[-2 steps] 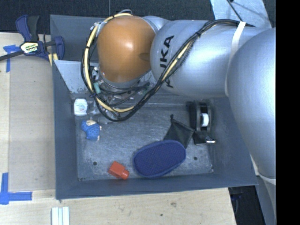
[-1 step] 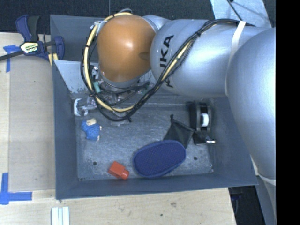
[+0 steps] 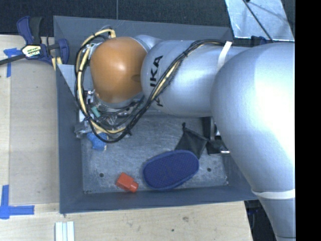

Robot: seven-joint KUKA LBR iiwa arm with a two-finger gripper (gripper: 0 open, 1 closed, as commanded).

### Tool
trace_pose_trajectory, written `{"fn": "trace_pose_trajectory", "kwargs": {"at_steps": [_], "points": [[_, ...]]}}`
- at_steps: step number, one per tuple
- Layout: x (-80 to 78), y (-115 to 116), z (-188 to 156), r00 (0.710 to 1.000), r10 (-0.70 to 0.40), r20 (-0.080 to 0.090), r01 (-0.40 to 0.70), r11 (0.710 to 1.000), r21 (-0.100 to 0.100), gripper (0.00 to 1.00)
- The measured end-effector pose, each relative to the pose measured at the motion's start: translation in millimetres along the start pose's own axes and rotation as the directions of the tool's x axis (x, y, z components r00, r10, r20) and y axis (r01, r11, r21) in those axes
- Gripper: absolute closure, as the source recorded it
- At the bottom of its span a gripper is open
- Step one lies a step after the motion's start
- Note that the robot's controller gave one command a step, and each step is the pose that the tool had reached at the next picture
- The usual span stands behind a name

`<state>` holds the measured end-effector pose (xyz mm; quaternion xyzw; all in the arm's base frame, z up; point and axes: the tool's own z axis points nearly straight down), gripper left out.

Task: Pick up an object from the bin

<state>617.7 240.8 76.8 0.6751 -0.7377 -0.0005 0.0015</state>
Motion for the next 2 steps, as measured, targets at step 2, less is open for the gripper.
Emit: {"fn": "trace_pose_trajectory", "kwargs": {"at_steps": [2], "points": [[6.6,15.8,-163.1,0.993,-0.119,0.006,0.119,0.993,0.014,1.0]]}}
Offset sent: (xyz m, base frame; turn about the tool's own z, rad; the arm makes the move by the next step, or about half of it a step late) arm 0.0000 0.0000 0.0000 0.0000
